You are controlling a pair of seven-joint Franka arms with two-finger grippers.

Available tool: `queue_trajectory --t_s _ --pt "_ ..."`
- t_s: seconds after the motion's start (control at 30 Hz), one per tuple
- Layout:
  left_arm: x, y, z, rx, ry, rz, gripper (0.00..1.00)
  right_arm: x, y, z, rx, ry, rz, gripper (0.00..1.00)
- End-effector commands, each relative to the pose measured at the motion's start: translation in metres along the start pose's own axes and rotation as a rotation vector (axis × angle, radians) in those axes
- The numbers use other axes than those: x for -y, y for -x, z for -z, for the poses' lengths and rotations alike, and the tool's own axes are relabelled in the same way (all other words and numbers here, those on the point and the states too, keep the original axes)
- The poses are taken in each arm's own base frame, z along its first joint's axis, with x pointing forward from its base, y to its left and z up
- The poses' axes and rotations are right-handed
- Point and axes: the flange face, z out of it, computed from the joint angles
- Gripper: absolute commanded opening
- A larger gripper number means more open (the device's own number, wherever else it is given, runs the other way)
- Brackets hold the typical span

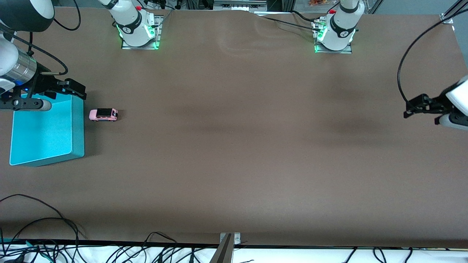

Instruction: Wind and store pink jeep toy

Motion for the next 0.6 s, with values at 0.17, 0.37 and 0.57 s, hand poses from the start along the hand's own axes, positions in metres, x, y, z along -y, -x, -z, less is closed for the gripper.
queue_trajectory --t_s 0.17,0.37,0.57 --pt "-0.031 0.024 0.009 0.026 -0.004 0.054 1.0 -0.001 -0.004 0.004 -0.003 0.002 -0.007 1.0" --pt "-0.036 0.029 0.021 0.012 -0.01 0.073 1.0 0.002 -0.009 -0.014 0.01 0.002 -0.005 1.0" --pt "-0.05 0.028 0.021 0.027 -0.008 0.092 1.0 0.002 -0.002 -0.052 -0.014 0.003 -0.002 1.0"
